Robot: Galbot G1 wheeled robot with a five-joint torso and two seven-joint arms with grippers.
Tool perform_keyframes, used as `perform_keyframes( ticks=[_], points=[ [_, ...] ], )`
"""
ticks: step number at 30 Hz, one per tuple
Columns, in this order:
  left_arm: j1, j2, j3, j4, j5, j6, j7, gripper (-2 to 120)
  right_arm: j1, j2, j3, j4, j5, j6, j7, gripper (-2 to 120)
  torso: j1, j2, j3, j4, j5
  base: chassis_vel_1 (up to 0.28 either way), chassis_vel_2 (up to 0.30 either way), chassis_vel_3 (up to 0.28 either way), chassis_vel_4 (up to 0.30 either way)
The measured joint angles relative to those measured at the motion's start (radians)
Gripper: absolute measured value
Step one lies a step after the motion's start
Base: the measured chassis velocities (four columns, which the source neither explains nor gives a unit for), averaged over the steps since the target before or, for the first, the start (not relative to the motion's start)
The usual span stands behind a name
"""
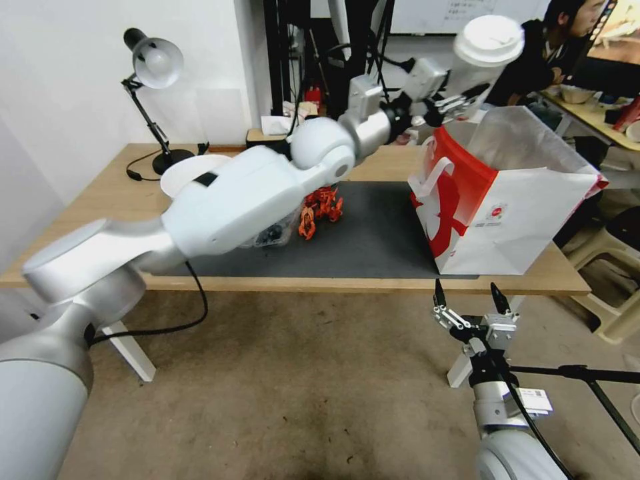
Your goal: Pick up the trash from the table and place it into the takeout bag.
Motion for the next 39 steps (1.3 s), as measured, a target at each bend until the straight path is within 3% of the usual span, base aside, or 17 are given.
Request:
perform_keyframes(
  ticks=[13, 25, 39],
  points=[
    [-0.108, -0.055, 0.177, 0.111, -0.122, 0.056, 0.092, 41, 0.004, 0.005, -0.005, -0.008, 0.000, 0.011, -0.003, 100, 0.000, 0.000, 0.000, 0.0000, -0.0002, 0.000, 0.000, 0.000, 0.000],
    [-0.178, -0.094, 0.216, 0.185, -0.176, 0.126, 0.189, 41, 0.011, 0.007, -0.009, -0.014, 0.003, 0.015, -0.005, 100, 0.000, 0.000, 0.000, -0.0001, -0.0001, 0.000, 0.000, 0.000, 0.000],
    [-0.207, -0.168, 0.260, 0.313, -0.173, 0.138, 0.259, 42, 0.014, 0.012, -0.009, -0.021, 0.004, 0.026, -0.007, 100, 0.000, 0.000, 0.000, -0.0001, -0.0002, 0.000, 0.000, 0.000, 0.000]
  ],
)
